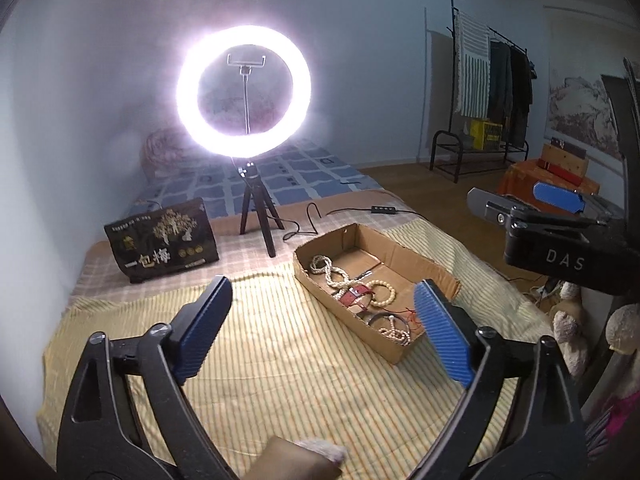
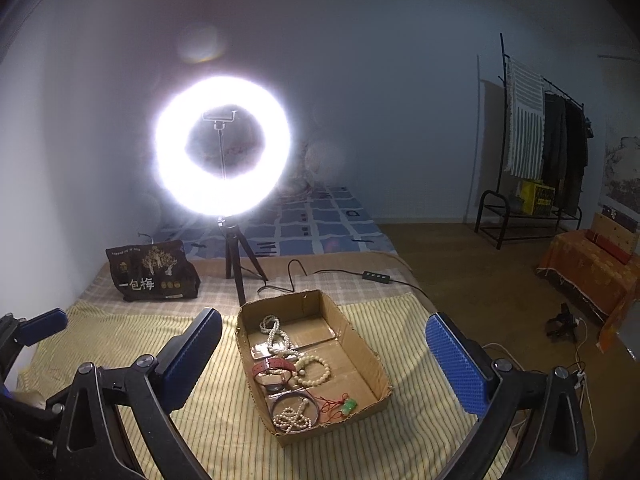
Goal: Organize jewelry
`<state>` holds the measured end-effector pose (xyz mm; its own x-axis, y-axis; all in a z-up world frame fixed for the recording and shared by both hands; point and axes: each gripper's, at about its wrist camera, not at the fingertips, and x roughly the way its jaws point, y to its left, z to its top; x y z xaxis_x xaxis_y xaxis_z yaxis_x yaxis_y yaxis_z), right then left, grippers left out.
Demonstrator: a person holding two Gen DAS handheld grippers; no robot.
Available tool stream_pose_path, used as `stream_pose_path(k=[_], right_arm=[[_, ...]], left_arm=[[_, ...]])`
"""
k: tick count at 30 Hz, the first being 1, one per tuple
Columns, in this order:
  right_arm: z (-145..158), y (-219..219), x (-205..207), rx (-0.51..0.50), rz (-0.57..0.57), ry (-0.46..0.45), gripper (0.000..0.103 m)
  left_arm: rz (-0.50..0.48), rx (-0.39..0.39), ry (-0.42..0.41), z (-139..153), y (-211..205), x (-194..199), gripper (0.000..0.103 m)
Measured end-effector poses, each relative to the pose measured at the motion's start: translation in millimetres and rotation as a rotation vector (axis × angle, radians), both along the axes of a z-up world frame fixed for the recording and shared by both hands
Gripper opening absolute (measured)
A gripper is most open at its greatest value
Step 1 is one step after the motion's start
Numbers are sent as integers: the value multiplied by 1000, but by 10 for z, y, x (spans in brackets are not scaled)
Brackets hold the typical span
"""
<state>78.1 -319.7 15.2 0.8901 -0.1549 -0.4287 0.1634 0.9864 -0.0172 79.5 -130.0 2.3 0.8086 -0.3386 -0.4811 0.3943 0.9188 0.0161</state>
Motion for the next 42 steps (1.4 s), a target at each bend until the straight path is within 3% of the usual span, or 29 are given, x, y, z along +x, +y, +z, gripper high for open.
stream_pose_path(k=[2, 42], right_arm=[[-2, -23, -3, 1, -10, -5, 103], [-111, -16, 113, 5, -26, 6, 103]], left_arm=[[7, 9, -20, 0, -5, -23, 103], [46, 38, -7, -79, -28, 21, 103]])
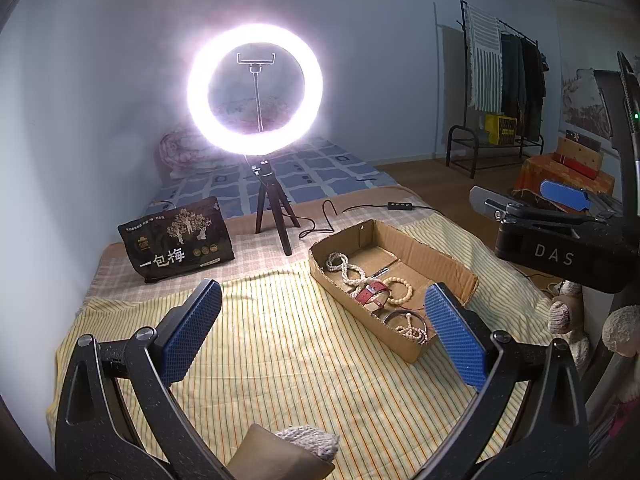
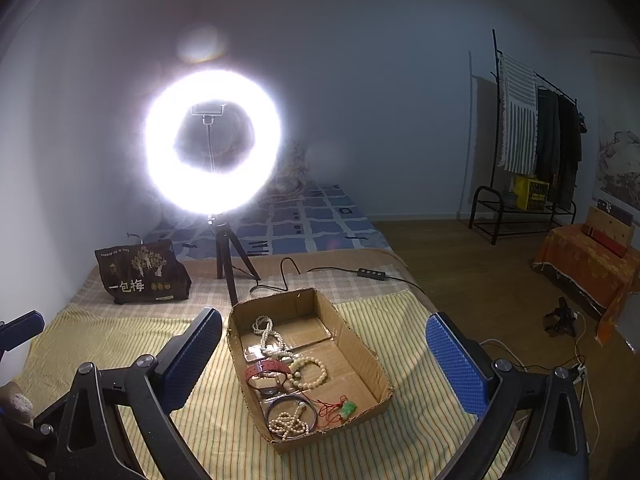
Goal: Organize jewelry
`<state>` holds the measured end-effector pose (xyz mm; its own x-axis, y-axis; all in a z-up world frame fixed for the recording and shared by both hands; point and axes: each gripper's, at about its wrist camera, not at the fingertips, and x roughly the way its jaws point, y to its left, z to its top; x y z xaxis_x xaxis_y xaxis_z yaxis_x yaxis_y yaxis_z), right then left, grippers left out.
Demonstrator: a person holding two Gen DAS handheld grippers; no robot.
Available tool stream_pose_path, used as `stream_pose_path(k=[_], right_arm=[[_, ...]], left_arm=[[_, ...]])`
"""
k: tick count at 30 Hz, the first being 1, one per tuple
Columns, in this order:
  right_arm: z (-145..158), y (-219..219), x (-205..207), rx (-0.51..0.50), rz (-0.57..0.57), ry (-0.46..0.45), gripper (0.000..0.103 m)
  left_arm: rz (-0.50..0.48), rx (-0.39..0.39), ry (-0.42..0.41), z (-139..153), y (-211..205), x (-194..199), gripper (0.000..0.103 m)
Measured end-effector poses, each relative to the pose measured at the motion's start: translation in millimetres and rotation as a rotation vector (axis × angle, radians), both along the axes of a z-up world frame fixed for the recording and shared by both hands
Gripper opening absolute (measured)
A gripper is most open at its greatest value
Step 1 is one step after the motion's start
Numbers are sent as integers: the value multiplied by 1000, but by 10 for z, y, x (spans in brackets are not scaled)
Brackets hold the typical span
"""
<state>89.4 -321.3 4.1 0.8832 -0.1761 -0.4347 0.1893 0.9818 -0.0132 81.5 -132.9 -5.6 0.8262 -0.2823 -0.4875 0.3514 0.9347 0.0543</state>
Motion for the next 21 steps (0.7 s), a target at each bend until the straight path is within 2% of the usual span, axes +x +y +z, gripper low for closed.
stream_pose_path(k=[21], right_arm=[[-45, -16, 41, -3, 0, 16, 103]], left_arm=[[4, -1, 3, -15, 3, -5, 103]])
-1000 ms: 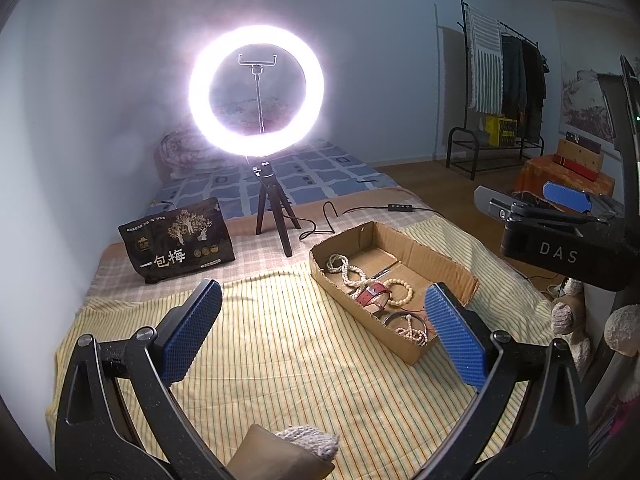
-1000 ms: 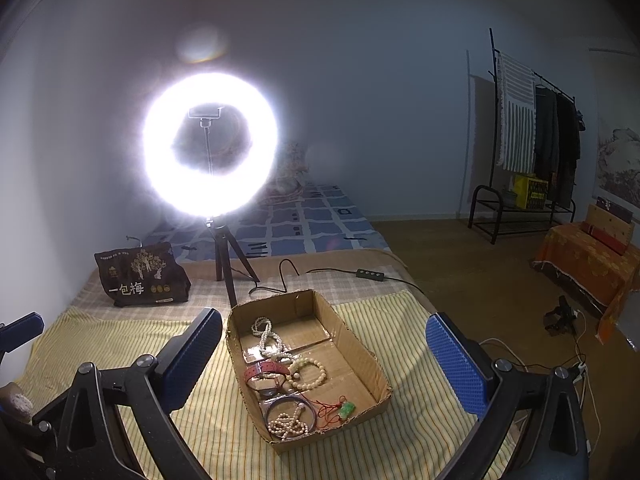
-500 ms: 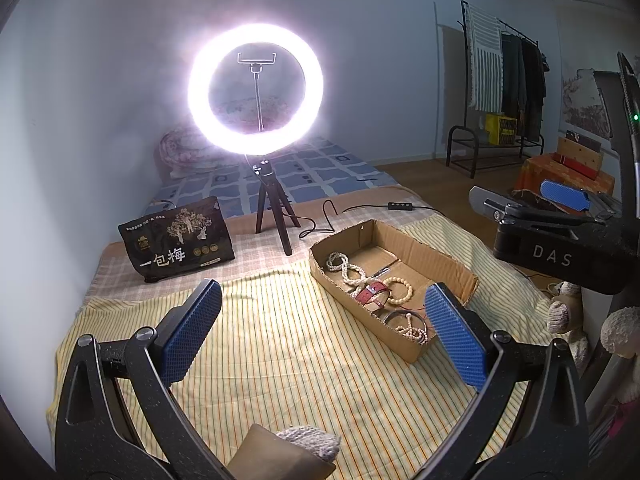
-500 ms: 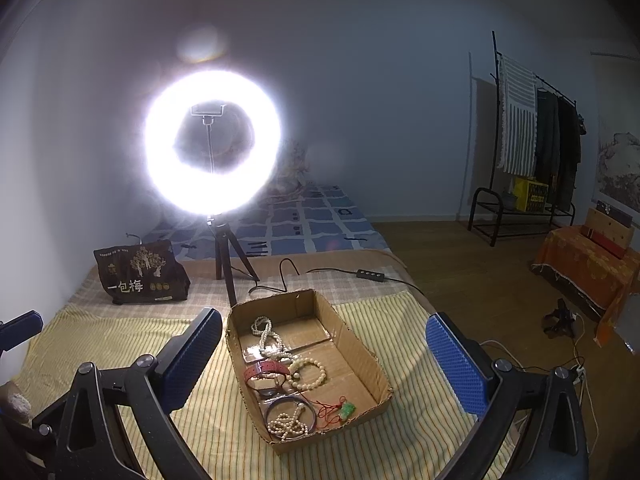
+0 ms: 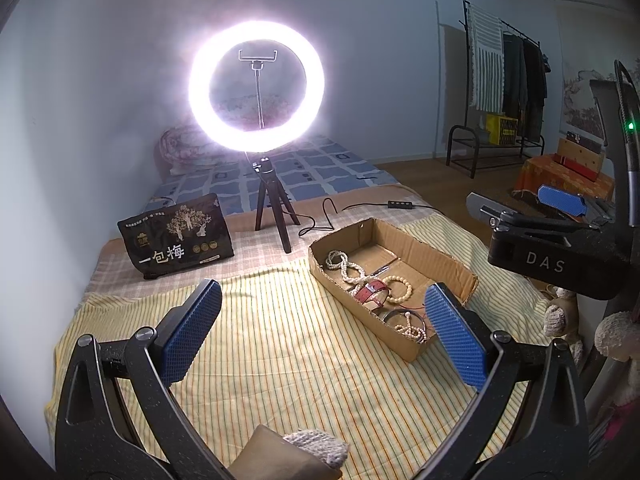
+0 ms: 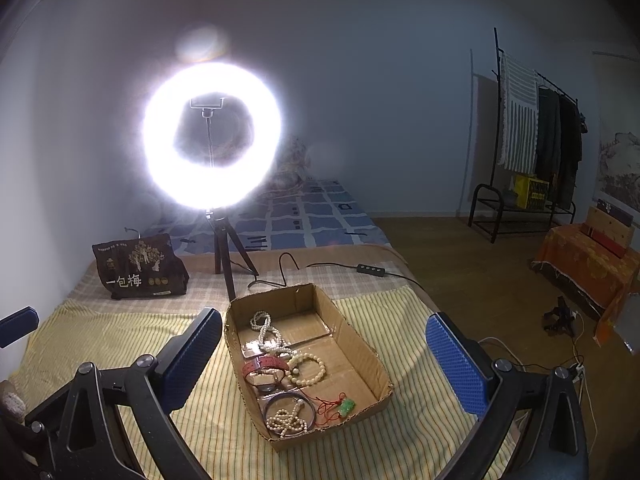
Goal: Organize jewelry
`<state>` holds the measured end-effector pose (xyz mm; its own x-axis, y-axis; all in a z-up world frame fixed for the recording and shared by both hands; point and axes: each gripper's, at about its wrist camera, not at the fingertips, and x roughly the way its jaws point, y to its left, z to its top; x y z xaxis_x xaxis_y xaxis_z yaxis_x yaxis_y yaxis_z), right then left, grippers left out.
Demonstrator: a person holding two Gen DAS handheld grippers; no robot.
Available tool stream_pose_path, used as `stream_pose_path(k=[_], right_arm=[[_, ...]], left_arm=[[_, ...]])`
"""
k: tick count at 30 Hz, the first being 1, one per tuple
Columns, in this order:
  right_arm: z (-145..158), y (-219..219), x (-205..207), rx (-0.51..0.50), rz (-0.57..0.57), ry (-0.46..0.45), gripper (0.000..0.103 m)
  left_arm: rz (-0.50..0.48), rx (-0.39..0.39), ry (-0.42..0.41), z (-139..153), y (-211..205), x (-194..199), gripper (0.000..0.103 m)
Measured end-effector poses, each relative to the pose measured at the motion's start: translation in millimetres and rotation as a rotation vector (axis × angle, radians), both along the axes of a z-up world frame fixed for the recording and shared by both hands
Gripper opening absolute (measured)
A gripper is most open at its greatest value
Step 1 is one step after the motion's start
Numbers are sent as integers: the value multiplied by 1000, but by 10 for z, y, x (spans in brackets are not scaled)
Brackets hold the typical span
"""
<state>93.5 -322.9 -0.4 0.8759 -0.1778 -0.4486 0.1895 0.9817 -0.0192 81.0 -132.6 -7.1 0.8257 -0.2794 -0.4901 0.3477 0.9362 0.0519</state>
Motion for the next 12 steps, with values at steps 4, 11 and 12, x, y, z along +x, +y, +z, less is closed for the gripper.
stream_pose_path(k=[4, 11, 12], right_arm=[[-6, -3, 4, -3, 3, 2, 103], [-31, 30, 25, -11, 15, 14, 103], [-33, 27, 26, -13, 16, 15, 103]], left_arm=[[3, 1, 0, -5, 1, -3, 103], [42, 5, -33, -11, -9, -50, 103], [48, 3, -36, -11, -12, -65, 103]])
